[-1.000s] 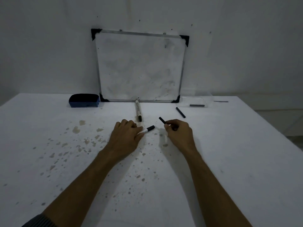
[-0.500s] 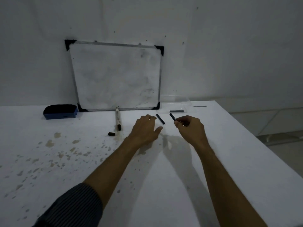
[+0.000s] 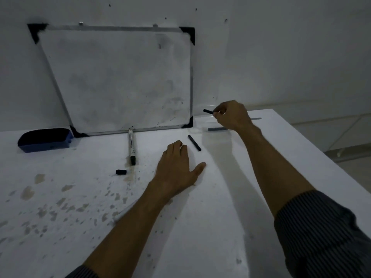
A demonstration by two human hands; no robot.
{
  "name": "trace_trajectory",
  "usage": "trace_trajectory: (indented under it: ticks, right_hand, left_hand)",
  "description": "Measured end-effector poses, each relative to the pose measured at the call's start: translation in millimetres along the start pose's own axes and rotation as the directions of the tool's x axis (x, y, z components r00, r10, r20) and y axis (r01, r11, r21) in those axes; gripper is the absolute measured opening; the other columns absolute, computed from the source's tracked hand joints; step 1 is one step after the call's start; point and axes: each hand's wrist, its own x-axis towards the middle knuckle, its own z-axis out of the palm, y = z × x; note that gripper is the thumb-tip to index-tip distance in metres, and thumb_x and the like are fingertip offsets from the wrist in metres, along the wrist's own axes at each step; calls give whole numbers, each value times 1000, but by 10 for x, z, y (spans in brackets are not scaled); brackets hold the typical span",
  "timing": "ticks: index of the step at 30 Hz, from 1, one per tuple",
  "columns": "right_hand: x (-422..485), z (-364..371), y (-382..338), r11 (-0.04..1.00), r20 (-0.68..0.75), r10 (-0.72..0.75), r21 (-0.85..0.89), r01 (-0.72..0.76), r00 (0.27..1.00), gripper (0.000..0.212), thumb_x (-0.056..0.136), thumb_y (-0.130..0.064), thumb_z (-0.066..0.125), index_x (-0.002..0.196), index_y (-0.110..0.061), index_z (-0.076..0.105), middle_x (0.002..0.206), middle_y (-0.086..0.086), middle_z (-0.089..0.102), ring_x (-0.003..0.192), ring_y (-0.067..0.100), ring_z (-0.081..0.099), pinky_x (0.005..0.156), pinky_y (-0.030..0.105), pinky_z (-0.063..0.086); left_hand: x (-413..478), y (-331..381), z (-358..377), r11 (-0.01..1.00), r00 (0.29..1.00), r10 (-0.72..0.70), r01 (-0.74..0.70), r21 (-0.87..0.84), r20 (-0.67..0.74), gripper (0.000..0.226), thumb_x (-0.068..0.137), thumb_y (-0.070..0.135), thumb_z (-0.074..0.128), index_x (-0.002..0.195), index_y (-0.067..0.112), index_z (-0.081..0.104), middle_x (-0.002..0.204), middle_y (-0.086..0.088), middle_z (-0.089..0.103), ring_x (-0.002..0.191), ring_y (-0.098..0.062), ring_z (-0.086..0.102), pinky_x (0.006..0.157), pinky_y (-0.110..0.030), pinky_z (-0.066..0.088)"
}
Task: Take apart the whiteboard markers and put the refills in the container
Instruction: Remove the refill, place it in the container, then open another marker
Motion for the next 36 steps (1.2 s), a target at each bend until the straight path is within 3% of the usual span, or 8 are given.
trace_trajectory:
  ticks: [6,9,16,19,23,27,32,36]
  right_hand:
    - [481,160,118,974,298,157,-202,-99,942,38,78,-38,70,106,-14,78,111,7,76,104,30,68,99,42,54]
    - [586,213,202,964,359,177,-251,-87,916,41,79,-39,70,108,-10,77,110,8,75,101,30,68,98,44,54]
    - [149,44,-58,996,115,15,-84,-6,993,27,93,-34,64,110,-19,79,114,3,77,111,28,67,104,43,49]
    - [-301,25,-173,994,-14,-60,91,61,998,24,96,-29,63,109,-16,78,108,0,77,102,16,69,93,29,50]
    - [-1045,100,-318,967,27,-30,254,23,999,23,98,-29,63,113,-17,76,105,-4,76,95,8,65,85,20,45]
    - [-1472,306,-375,956,144,-27,292,-16,989,19,97,-33,63,108,-26,77,101,-10,74,84,-5,63,72,8,41]
    - [-1788,553,-528,901,176,-23,430,-56,984,21,98,-31,64,110,-21,78,106,-9,76,96,3,66,80,14,47]
    - [-1954,710,-579,921,84,-48,389,12,995,22,98,-30,62,111,-18,77,109,-4,75,100,10,68,86,20,49]
  left_hand:
    - [38,-38,-18,1000,1000,13,-14,21,14,98,93,79,34,157,6,32,168,-13,25,153,-29,25,125,-42,23]
    - [56,-55,-3,999,1000,12,-13,31,16,99,92,81,33,156,6,33,167,-13,27,153,-29,27,126,-43,25]
    - [65,-48,-129,999,999,19,-20,28,49,99,89,83,38,155,9,35,164,-11,30,149,-27,30,121,-42,29]
    - [154,-65,-272,1000,992,0,2,-13,128,97,84,86,43,145,10,48,153,-9,41,138,-25,40,110,-43,41]
    - [238,-208,-564,982,953,30,28,-187,301,67,99,63,51,143,13,56,152,-8,52,136,-25,51,105,-38,43]
    - [-50,-428,-844,974,975,30,21,-227,221,43,105,44,51,138,18,62,138,-4,65,121,-19,61,95,-30,46]
    - [-710,-622,-749,987,969,-6,46,-156,246,63,95,57,61,142,16,56,137,-6,58,122,-21,57,99,-33,50]
    - [-1165,-678,-570,995,993,-65,72,-68,102,76,87,70,61,141,17,48,137,-6,48,127,-24,47,104,-39,45]
